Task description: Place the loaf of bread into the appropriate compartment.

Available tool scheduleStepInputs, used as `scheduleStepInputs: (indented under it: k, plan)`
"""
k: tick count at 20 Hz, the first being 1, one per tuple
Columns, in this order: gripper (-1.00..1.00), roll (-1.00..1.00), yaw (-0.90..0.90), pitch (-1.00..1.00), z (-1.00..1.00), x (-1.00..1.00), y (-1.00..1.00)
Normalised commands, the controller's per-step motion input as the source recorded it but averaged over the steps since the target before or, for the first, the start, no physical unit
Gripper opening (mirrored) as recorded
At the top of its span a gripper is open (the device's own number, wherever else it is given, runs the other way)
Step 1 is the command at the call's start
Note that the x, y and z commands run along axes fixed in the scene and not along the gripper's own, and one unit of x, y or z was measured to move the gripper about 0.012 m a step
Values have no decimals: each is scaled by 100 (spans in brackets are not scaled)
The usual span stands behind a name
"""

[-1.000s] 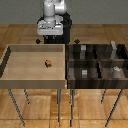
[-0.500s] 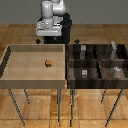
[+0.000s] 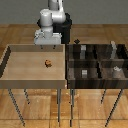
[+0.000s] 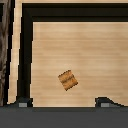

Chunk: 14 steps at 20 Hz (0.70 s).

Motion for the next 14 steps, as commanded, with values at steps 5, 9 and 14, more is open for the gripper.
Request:
scheduleStepInputs:
  k: [5, 9, 14]
  plan:
    - [100, 0, 0, 0, -40, 0, 0]
    - [100, 0, 0, 0, -75, 0, 0]
    - [100, 0, 0, 0, -20, 0, -3]
